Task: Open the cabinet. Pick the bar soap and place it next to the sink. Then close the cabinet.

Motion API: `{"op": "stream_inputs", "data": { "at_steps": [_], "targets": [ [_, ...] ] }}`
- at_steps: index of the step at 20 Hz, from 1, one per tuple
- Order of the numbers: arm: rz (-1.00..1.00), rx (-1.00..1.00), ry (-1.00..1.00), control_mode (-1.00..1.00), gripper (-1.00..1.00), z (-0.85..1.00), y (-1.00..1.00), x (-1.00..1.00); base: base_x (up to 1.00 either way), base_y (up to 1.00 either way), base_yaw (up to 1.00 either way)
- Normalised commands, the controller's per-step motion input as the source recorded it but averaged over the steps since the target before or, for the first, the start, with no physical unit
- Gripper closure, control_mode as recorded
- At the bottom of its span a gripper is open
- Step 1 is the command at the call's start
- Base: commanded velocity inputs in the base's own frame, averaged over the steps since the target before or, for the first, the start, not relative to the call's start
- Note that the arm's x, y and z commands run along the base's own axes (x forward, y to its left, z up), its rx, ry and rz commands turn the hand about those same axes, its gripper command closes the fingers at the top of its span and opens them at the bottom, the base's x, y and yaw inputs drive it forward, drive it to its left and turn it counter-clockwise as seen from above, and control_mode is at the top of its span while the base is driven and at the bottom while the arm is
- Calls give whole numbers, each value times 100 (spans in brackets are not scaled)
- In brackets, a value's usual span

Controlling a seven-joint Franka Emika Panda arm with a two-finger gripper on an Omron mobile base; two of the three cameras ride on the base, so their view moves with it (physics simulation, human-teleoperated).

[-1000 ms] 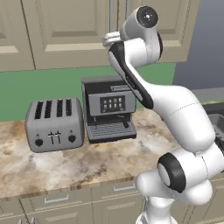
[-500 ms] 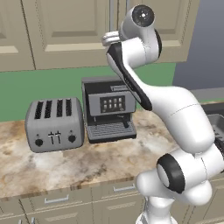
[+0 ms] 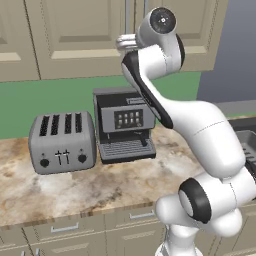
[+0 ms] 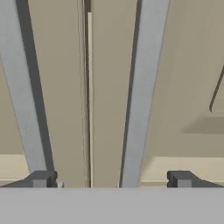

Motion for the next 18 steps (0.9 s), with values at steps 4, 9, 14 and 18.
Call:
{"op": "stream_inputs", "data": {
  "at_steps": [4,9,14,18],
  "targets": [
    [-4,7,-8,-100,-100,0,-17,2,0,0,0],
    [-3,5,-3,-100,-100,0,-28,0,0,0,0],
    [0,0,0,-100,-100,-5,-4,39,0,0,0],
    [0,0,-1,-100,-100,-13,0,49,0,0,0]
  ]
}}
